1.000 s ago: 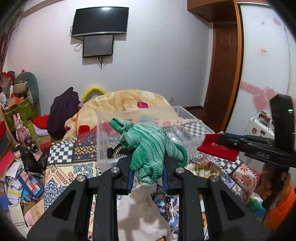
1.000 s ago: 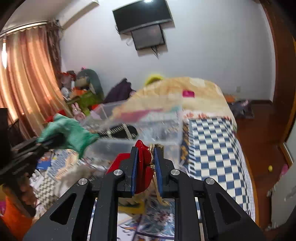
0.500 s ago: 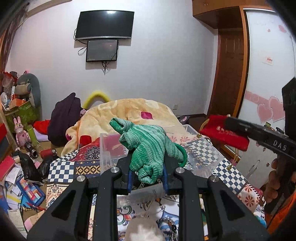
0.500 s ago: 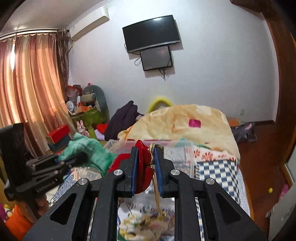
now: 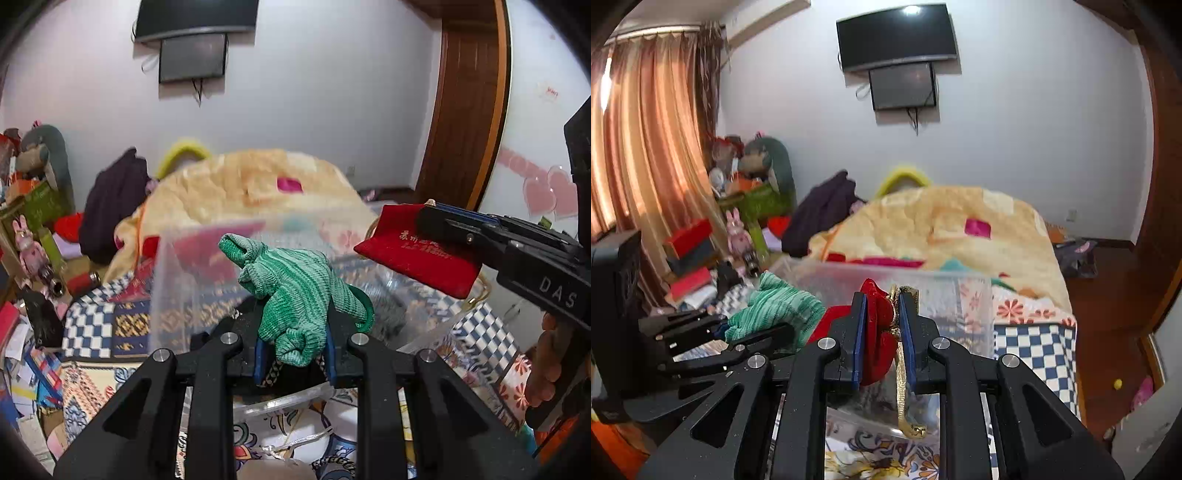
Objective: Organize soft objects
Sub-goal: 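Carry the green glove with the left tool while the right tool carries the red pouch to the box, then release the green glove into the box while the right tool drops the red pouch in, then grasp the white cloth with the left tool while the right tool grasps the floral scrunchie, then carry the white cloth with the left tool while the right tool carries the scrunchie to the box, then release the white cloth into the box while the right tool drops the scrunchie in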
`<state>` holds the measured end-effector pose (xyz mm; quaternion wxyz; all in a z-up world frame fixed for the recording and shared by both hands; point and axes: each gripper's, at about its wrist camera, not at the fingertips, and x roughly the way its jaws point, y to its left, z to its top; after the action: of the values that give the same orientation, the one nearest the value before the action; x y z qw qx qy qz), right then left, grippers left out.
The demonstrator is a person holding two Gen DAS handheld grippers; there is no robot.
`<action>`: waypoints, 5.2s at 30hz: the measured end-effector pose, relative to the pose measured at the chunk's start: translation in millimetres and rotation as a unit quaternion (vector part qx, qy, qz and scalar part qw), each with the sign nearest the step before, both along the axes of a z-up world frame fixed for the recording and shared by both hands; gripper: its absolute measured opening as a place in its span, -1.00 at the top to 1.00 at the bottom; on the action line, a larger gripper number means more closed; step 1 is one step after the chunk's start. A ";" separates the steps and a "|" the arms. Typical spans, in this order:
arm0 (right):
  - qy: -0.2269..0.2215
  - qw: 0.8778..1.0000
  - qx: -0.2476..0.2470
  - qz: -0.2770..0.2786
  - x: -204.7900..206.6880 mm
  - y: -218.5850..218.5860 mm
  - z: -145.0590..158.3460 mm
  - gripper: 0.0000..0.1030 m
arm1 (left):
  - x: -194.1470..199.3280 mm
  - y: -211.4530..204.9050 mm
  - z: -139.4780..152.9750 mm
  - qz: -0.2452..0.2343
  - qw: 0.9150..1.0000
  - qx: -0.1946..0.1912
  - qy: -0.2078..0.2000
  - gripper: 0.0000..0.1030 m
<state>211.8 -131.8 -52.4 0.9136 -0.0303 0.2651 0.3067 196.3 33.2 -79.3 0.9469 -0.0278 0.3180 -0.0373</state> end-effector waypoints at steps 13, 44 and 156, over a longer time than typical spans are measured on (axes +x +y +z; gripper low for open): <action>0.046 0.997 -0.065 0.000 9.8 6.8 -27.2 0.49 | -8.0 0.1 -3.0 0.008 1.000 0.010 0.013 -0.27; 0.069 0.998 0.010 0.006 -62.6 -31.7 -43.2 -0.71 | -112.2 19.9 -20.2 0.020 1.000 -0.020 0.001 -0.93; -0.024 0.996 -0.082 0.019 -17.4 20.9 1.3 -0.40 | -16.0 14.1 15.5 0.024 1.000 0.010 -0.012 0.13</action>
<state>194.4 -111.0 -51.2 0.9079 -0.1179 0.2673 0.3007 180.3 47.3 -63.8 0.9517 -0.0253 0.3059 -0.0122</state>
